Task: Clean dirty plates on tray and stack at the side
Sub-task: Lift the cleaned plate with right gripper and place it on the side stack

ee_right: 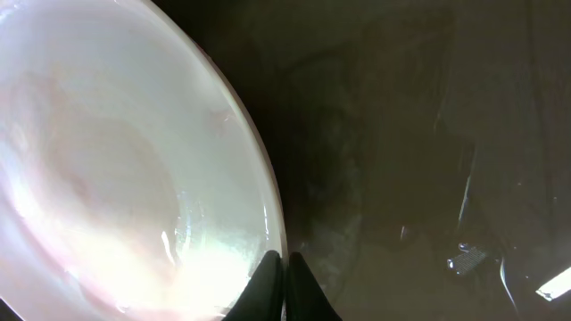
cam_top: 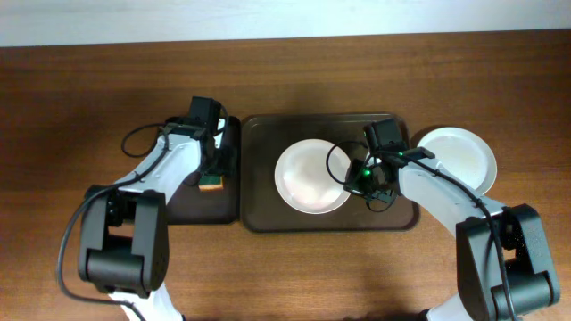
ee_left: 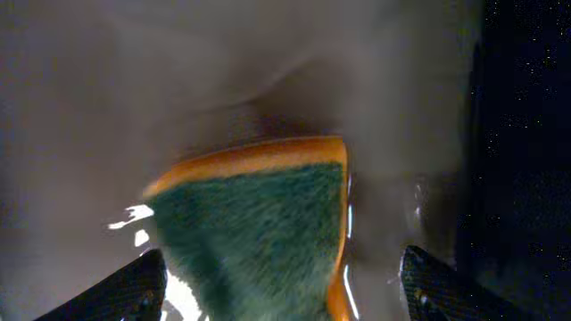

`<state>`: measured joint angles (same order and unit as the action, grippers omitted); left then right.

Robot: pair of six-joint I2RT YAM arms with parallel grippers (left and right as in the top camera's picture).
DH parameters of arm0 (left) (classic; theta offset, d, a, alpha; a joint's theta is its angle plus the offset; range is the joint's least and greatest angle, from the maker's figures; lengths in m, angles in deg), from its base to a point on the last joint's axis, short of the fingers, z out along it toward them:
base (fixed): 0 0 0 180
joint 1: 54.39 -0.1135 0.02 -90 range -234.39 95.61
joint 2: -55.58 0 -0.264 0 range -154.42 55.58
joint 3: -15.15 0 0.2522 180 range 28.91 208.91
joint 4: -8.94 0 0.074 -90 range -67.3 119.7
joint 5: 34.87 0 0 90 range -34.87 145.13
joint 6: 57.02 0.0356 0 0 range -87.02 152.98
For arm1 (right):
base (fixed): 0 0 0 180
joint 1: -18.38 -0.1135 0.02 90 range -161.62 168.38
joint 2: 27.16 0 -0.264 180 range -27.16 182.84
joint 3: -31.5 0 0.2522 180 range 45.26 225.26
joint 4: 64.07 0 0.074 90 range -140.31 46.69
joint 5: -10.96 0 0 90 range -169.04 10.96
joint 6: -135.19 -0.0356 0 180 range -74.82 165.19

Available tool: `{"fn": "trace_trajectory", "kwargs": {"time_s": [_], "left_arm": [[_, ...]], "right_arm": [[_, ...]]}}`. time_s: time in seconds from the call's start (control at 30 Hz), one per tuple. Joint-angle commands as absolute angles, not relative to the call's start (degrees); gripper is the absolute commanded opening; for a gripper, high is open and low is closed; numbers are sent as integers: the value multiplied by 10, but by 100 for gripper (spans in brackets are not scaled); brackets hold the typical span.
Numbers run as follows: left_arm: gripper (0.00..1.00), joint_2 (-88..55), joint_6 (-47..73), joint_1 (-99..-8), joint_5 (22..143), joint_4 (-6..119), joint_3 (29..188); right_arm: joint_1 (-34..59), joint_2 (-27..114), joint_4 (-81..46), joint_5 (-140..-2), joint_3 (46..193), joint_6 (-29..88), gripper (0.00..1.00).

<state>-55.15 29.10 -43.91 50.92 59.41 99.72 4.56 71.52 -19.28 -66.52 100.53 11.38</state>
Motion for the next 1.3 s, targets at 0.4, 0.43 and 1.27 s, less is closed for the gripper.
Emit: {"fn": "trace_trajectory", "kwargs": {"time_s": [0.4,0.43,1.27], "left_arm": [[60,-537,294,-441,539,666,1029],[82,-534,294,-441,539,681,1029],[100,-534,294,-440,557,738,1028]], "right_arm": [[41,707,-193,-682,1004,119,13],[41,707,-195,-685,1004,119,13],[41,733,-229,-685,1007,149,4]]}}
